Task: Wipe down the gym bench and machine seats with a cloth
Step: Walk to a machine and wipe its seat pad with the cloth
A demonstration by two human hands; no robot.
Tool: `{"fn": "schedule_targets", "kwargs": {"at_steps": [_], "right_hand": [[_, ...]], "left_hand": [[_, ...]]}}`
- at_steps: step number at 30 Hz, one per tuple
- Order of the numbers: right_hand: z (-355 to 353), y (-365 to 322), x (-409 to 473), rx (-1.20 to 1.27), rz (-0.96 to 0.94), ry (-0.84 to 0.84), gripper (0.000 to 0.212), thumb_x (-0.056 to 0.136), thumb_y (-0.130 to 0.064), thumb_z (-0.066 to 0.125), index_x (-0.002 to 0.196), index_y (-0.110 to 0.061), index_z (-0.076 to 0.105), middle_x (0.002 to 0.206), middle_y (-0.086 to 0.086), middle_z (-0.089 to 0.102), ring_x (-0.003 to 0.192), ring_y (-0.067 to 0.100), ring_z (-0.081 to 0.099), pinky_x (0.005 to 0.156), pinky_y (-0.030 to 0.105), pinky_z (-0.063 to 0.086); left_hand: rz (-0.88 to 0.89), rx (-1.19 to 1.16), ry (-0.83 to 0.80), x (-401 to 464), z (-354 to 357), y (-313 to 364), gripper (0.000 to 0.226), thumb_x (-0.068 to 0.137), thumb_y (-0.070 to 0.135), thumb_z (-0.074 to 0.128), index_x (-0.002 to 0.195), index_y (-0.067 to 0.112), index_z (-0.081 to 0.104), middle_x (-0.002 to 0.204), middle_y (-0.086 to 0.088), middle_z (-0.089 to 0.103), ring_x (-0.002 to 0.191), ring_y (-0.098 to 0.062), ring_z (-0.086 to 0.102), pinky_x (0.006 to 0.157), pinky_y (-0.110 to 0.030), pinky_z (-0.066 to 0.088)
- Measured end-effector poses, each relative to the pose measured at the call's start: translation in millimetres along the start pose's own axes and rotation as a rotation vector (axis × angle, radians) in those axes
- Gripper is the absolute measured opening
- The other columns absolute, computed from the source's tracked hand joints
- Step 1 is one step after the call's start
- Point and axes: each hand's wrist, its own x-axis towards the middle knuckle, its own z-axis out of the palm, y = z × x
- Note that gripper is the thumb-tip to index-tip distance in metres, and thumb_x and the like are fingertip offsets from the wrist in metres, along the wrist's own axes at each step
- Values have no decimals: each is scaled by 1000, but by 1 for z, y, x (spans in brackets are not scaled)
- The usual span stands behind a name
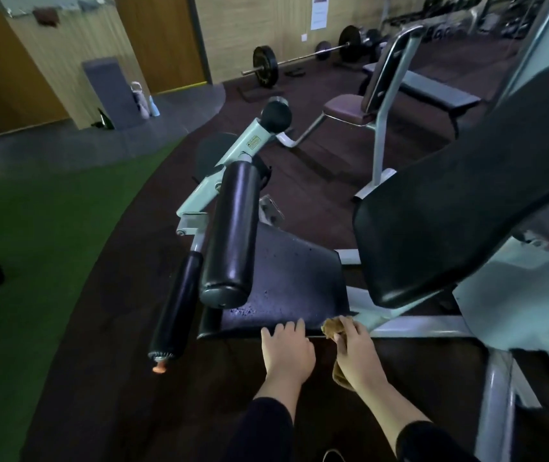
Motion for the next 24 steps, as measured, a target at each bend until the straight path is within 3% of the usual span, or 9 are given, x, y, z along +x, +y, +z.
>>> {"fn": "schedule_targets", "kwargs": {"at_steps": [8, 14, 20, 24], "right_hand": [[62, 70, 95, 62, 10, -19, 45, 98, -20, 42, 142, -12, 36, 142, 5, 40, 128, 19, 43, 107, 28, 34], [145, 131, 166, 148, -48, 58, 44, 97, -16, 45, 140, -12, 40, 140, 7, 43, 127, 23, 43, 109, 35, 35], [214, 187, 239, 212, -197, 245, 40, 96, -15, 48, 136, -10, 46, 143, 10, 43, 132, 25, 41, 107, 27, 30], [236, 210, 272, 165, -384, 344, 47, 95, -31, 40, 141, -21, 40, 150, -1, 31, 138, 14, 27, 112, 27, 19]], "left_hand": [[22, 55, 10, 115, 68, 17, 52, 103, 34, 29, 152, 20, 21, 156, 0, 30, 144, -18, 23, 118, -51, 12], [62, 107, 57, 208, 149, 4, 54, 104, 35, 23, 155, 22, 10, 162, -1, 10, 150, -19, 4, 118, -55, 1], [137, 168, 243, 283, 217, -2, 53, 104, 39, 17, 155, 27, 8, 163, 1, -1, 149, -17, -6, 114, -58, -10], [146, 224, 397, 308, 242, -2, 54, 102, 45, 9, 154, 32, 8, 163, 0, -2, 149, -20, -7, 113, -61, -11]]}}
